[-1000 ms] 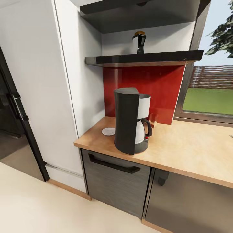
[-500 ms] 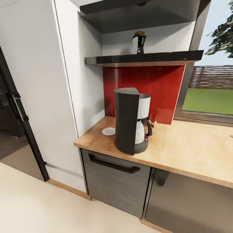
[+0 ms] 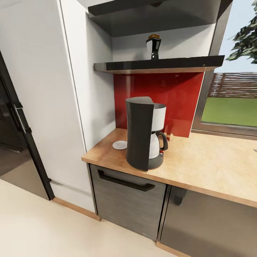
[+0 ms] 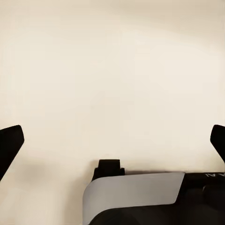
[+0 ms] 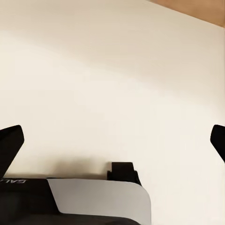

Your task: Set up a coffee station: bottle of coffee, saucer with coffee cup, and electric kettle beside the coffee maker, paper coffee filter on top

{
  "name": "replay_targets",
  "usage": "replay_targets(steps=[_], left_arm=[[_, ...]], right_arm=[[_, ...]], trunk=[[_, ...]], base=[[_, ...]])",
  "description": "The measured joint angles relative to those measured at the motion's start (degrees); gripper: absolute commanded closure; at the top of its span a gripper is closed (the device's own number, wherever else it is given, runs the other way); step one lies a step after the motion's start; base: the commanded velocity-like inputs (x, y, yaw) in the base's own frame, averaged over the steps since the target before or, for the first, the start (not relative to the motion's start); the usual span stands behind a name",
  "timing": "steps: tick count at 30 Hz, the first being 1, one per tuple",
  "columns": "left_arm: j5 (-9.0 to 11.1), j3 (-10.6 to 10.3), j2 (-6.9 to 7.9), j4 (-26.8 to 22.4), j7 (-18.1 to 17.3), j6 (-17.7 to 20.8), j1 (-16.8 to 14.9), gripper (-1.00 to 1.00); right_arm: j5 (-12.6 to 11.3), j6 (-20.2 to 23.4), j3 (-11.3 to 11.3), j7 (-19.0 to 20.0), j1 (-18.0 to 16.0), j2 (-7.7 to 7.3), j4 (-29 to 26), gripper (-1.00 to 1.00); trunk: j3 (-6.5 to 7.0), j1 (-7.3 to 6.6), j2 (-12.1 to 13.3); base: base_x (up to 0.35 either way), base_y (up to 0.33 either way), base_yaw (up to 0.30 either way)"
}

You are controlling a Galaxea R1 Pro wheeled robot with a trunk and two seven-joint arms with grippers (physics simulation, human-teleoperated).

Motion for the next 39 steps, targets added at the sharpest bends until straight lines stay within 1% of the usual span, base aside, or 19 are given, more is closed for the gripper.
replay_targets(steps=[5,13,15,22,26,34,39], left_arm=[[0.04,0.10,0.01,-0.14,0.00,-0.06,0.00,-1.00],[0.11,0.14,0.02,-0.06,-0.03,-0.10,0.01,-1.00],[0.14,-0.13,-0.05,-0.24,-0.06,-0.26,0.02,-1.00],[0.11,-0.26,-0.08,-2.32,-0.12,-0.39,0.01,-1.00],[0.07,-0.42,-0.14,-2.61,-0.15,-0.47,0.01,-1.00],[0.03,-0.21,-0.15,-2.57,-0.10,-3.85,0.00,-1.00],[0.05,-0.11,-0.15,-2.57,-0.08,-4.39,-0.02,-1.00]], right_arm=[[0.08,0.05,-0.03,-0.05,0.01,-0.01,-0.13,-1.00],[0.13,0.08,-0.08,-0.09,-0.01,-0.61,-0.17,-1.00],[0.10,0.07,-0.10,-0.08,0.00,-0.75,-0.18,-1.00],[0.07,0.07,-0.08,-0.09,-0.02,-0.97,-0.25,-1.00],[0.06,0.07,-0.11,-0.09,-0.01,-1.08,-0.27,-1.00],[0.06,-0.01,-0.08,-0.11,0.00,-1.15,-0.28,-1.00],[0.06,-0.01,-0.05,-0.10,-0.01,-1.16,-0.28,-1.00]], trunk=[[0.00,0.00,0.00],[0.00,0.00,0.00],[0.00,0.00,0.00],[0.00,0.00,0.00],[0.00,0.00,0.00],[0.00,0.00,0.00],[0.00,0.00,0.00]], base=[[0.000,0.000,0.000],[0.000,0.000,0.000],[0.000,0.000,0.000],[0.000,0.000,-0.021],[0.000,0.000,-0.188],[0.000,0.000,-0.253],[0.000,0.000,-0.260]])
